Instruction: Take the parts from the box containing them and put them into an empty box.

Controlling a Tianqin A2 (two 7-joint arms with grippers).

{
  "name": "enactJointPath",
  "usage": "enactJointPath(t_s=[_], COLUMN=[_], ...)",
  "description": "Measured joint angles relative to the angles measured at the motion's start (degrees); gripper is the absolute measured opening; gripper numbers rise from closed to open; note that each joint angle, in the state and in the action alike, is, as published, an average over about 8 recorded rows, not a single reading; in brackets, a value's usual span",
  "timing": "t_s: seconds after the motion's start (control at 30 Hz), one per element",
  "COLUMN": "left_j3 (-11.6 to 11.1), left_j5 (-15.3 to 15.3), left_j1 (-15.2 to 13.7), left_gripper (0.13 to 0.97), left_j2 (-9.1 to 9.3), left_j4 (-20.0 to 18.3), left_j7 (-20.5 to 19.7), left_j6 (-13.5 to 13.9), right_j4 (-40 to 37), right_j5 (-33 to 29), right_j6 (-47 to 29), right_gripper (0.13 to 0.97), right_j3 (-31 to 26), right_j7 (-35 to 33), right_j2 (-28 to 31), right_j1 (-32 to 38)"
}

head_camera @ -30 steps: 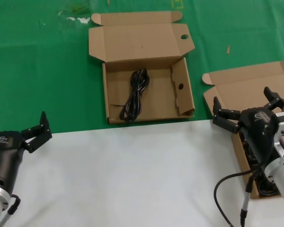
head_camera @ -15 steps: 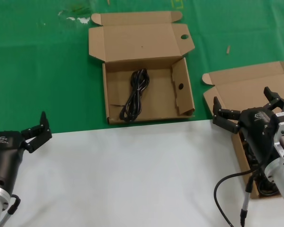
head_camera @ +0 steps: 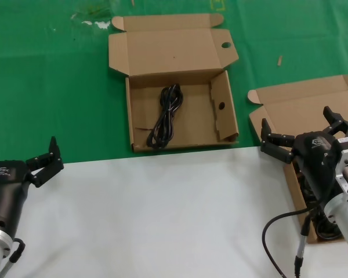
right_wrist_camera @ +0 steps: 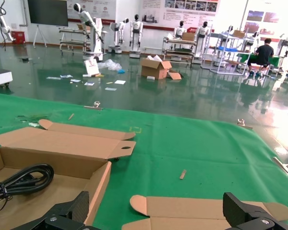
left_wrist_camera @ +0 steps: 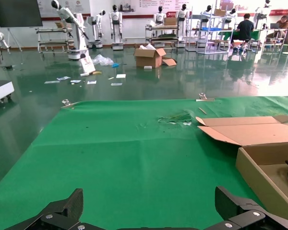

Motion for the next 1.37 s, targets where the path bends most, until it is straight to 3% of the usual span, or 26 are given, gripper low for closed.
enactJointPath(t_s=[1.37], left_j3=[0.0], left_j5=[0.0], left_j1=[0.0], left_gripper=[0.966], left_j2=[0.0], left_j4=[0.0], left_j7=[0.0], left_j6=[0.0], right_j4=[0.0], right_j5=[0.0], right_j6=[0.0], right_gripper=[0.966], right_j3=[0.0], right_j7=[0.0], right_j2=[0.0], right_j1=[0.0])
